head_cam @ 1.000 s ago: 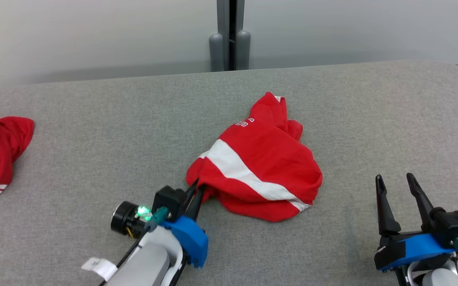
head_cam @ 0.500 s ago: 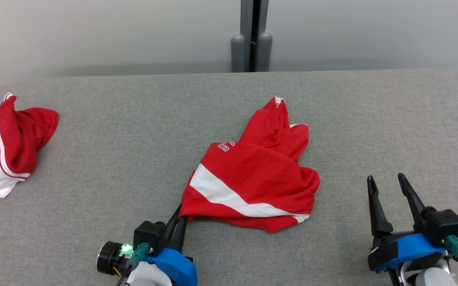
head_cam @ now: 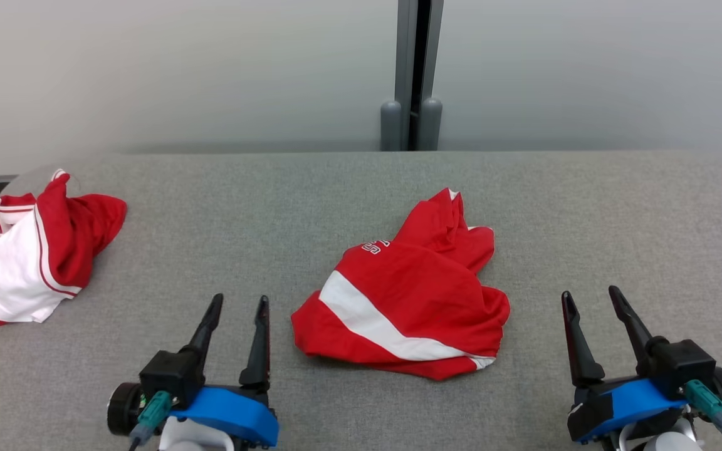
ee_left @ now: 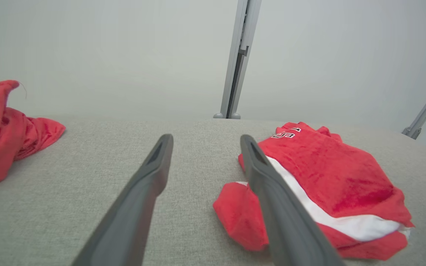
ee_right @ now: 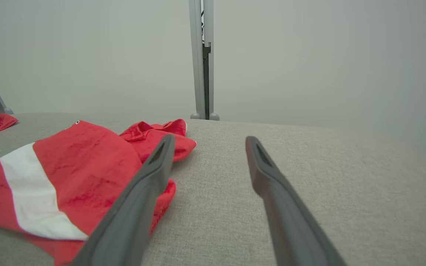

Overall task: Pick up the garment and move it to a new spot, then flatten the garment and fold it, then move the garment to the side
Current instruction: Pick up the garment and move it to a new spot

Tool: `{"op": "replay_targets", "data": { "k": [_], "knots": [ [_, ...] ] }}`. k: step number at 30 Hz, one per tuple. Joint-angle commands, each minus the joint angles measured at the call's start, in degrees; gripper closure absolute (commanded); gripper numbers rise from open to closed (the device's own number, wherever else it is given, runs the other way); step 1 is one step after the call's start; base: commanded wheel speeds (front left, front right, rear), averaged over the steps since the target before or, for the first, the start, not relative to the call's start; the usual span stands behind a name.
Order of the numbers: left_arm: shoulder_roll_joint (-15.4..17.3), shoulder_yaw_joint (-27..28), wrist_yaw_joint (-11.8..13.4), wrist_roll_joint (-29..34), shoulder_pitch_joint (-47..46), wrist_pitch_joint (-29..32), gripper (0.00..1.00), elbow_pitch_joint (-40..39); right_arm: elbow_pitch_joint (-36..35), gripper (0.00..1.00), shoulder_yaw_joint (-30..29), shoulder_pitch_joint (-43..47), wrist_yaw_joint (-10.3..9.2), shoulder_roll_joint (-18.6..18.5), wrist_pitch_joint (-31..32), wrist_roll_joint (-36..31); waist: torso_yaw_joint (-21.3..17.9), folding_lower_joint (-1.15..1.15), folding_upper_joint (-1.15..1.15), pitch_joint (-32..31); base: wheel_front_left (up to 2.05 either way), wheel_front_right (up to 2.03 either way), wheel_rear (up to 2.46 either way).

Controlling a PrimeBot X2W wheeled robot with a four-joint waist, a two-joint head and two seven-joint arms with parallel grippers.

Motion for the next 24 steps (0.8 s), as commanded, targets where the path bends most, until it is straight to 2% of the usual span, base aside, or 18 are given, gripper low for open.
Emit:
{"op": "replay_targets", "data": {
  "k": [1, 13, 24],
  "knots": [
    [-0.07, 1.26, -0.18, 0.42, 1.19, -0.15, 0.00, -1.06, 0.17, 0.00, 0.27, 1.08, 0.01, -0.12, -0.04, 0.46, -0.19, 0.00, 0.00, -0.82, 0.00, 0.00, 0.00],
    [-2.20, 10.55, -3.32, 0.70, 7.40, -0.16, 0.00, -2.31, 0.05, 0.00, 3.85, 4.53, 0.01, -0.11, -0.04, 2.50, -0.23, 0.00, 0.00, -3.04, 0.00, 0.00, 0.00],
    [-3.93, 14.28, -6.03, 2.96, 7.82, -0.16, 0.00, 0.81, 0.72, 0.00, 4.99, 3.79, 0.01, -0.11, -0.04, 3.02, -0.31, 0.00, 0.00, -3.09, 0.00, 0.00, 0.00]
  ]
}}
